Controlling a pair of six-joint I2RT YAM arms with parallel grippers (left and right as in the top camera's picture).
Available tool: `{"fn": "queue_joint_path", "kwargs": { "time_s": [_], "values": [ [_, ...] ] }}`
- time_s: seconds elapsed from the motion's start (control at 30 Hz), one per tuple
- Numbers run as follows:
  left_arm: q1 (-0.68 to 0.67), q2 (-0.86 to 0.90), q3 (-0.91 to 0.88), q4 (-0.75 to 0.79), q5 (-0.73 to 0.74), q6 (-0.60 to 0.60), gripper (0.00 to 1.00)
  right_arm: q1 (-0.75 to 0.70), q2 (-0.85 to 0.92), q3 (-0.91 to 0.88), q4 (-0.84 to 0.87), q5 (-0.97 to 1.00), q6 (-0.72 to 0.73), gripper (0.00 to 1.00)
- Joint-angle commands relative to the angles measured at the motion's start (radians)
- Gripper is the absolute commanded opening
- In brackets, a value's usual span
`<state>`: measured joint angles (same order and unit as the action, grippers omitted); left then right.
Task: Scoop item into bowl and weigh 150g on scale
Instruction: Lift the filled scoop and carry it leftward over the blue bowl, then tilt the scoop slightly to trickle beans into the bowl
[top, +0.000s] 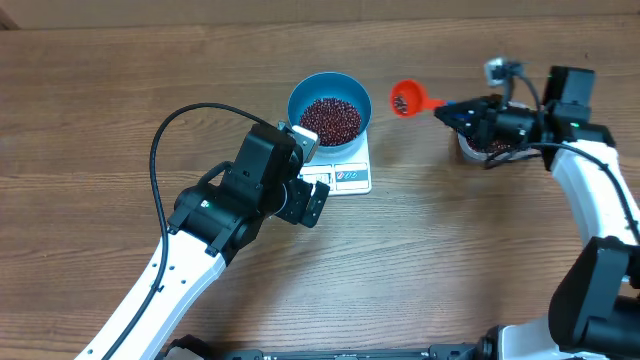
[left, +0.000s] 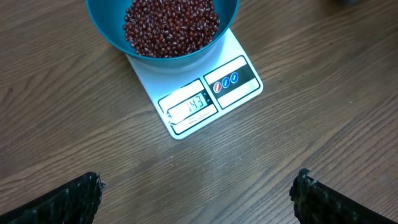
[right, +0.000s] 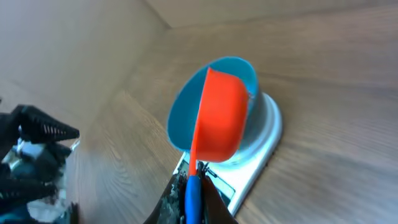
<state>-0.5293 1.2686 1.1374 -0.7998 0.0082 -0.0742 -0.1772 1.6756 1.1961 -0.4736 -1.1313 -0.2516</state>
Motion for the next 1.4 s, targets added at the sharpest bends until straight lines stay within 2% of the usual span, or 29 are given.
{"fn": "queue_joint_path", "kwargs": {
  "time_s": [0.0,0.23,0.4,0.47,0.53,0.7,0.83,0.9,1.0,1.37],
  "values": [
    [0.001,0.006,-0.004,-0.001,0.008,0.015,0.99,0.079,0.005,0.001,0.085,-0.004,0.048,0.04],
    [0.001,0.006,-0.004,-0.001,0.008,0.015,0.99,0.21,0.005,0.001,0.284,0.119,0.099,0.04],
    [0.001,0.006,-0.003,-0.001,0.008,0.015,1.0,0.263,0.005,0.001,0.367,0.192,0.098,0.04],
    [0.001,0.006,-0.004,-0.001,0.008,0.015,0.99,0.286,0.005,0.001,0.393,0.237,0.047,0.04],
    [0.001,0.006,-0.004,-0.001,0.008,0.015,1.0,0.316,0.005,0.001,0.41,0.312,-0.072,0.04],
    [0.001,0.006,-0.003,-0.001,0.008,0.015,0.99,0.36,0.005,0.001,0.397,0.33,-0.072,0.04],
    [0.001,0.006,-0.004,-0.001,0.008,0.015,0.99,0.372,0.005,0.001,0.398,0.498,-0.071,0.04],
    [0.001,0.006,-0.003,-0.001,0.008,0.015,0.99,0.373,0.005,0.001,0.393,0.454,-0.071,0.04],
    [0.001,0.006,-0.004,0.0,0.008,0.015,0.99,0.372,0.005,0.001,0.375,0.544,-0.071,0.04],
    [0.001,0.006,-0.004,0.0,0.008,0.015,1.0,0.38,0.005,0.001,0.33,0.565,-0.071,0.04]
  ]
}}
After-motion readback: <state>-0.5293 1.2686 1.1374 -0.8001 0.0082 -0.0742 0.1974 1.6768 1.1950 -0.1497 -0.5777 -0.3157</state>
